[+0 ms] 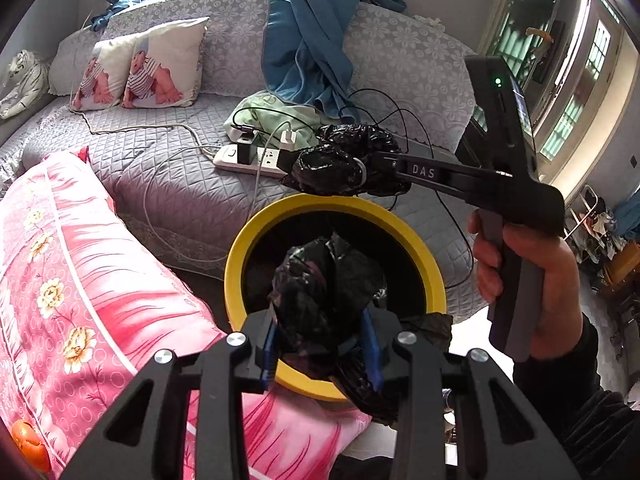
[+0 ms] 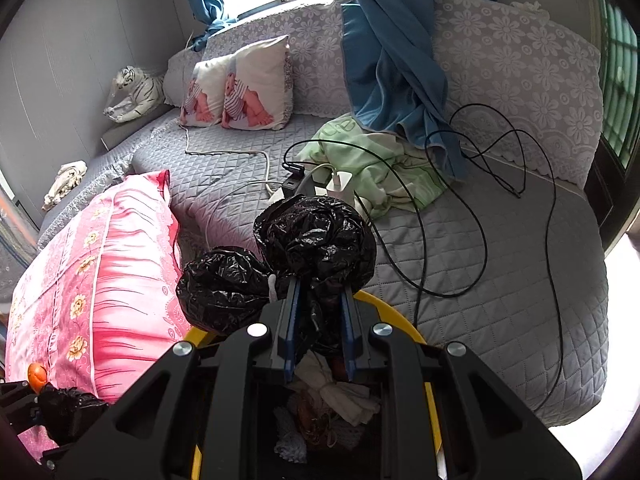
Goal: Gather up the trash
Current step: 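Carry both black bags with both tools over the yellow bin, then open both tools to drop the black bags into the bin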
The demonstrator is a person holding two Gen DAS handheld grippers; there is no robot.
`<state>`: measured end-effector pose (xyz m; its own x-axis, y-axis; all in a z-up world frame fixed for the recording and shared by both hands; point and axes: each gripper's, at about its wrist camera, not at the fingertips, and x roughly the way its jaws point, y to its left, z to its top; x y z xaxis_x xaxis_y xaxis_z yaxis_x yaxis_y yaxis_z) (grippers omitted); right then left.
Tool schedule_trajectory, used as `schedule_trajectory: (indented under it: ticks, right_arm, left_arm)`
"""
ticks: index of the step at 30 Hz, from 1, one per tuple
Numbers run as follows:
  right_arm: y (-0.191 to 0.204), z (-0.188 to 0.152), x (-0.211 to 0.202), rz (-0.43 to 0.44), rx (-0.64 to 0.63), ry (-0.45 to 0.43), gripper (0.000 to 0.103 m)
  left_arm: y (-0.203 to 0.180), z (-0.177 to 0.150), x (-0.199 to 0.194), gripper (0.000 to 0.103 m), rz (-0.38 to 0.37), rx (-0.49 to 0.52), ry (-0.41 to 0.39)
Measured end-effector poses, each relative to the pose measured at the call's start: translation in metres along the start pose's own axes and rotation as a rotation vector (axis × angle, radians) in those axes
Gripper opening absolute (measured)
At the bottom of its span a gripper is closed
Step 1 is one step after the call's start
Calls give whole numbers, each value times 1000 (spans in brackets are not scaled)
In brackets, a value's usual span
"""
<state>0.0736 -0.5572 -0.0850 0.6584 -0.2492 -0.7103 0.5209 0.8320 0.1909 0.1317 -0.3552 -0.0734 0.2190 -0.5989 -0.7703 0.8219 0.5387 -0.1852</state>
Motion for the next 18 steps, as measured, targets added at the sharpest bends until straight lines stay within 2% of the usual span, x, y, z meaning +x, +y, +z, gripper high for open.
schedule_trajectory:
  ticks: [8, 18]
  right_arm:
    - [-12, -12, 16, -7, 20, 63, 17]
    - [-21, -21, 29, -15, 40, 110, 18]
  left_arm:
    - [-4, 0, 36, 32, -2, -4, 41]
    - [-2, -1, 50, 33, 4, -17, 65]
